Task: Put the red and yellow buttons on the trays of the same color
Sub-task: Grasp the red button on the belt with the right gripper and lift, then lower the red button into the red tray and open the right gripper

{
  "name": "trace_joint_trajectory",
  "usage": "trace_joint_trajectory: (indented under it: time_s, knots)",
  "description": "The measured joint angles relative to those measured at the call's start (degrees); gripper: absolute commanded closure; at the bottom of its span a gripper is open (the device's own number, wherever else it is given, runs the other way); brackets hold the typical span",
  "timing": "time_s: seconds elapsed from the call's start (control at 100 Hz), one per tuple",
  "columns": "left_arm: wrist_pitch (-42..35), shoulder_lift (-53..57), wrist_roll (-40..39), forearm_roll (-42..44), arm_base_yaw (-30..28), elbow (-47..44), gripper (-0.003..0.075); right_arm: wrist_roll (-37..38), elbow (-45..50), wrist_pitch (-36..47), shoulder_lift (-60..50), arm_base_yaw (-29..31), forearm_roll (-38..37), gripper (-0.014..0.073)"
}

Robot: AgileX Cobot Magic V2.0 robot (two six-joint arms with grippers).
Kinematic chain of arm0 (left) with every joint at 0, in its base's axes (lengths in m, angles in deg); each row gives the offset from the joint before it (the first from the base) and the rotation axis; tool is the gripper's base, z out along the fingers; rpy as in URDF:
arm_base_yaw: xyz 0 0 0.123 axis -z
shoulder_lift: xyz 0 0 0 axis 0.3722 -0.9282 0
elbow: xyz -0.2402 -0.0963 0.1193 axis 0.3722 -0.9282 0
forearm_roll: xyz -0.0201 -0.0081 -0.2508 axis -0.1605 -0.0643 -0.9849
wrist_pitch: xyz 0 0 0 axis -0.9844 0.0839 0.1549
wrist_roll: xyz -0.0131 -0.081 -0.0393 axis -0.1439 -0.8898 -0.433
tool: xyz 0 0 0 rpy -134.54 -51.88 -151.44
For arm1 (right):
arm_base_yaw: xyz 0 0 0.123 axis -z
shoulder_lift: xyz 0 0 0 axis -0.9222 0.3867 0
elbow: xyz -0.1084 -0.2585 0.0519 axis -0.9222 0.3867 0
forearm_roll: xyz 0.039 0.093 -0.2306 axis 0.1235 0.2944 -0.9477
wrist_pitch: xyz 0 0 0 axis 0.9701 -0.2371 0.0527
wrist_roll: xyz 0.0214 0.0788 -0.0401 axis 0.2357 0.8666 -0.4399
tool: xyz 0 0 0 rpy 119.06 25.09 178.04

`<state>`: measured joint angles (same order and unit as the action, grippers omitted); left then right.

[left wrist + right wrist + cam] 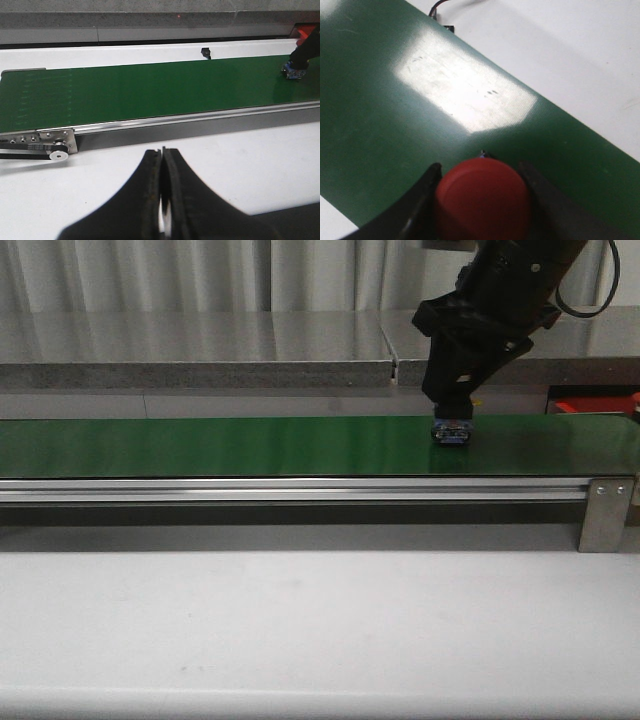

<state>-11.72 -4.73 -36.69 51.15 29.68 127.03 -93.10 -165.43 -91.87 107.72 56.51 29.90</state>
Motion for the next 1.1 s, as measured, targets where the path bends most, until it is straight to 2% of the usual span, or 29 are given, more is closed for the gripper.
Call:
trace_joint_trajectory:
  time_s: [0.2,0.55,0.74,1.1]
  knots:
    - [0.0,0.0,0.0,0.0,0.0,0.0,0.0741,0.8,0.0,0.0,-3.6,4.1,0.0,0.0442]
    - [-0.1,0.0,0.0,0.0,0.0,0.0,0.0741,1.7,0.0,0.5,-7.8,19.5,0.0,0.0442]
    - [-0.1,0.0,0.0,0.0,0.0,0.0,0.0741,2.3,0.0,3.7,-7.8,26.1,0.0,0.0442]
    - [-0.2,0.0,0.0,0.0,0.0,0.0,0.0741,5.4,0.0,11.1,-4.0,31.7,0.0,0.0442]
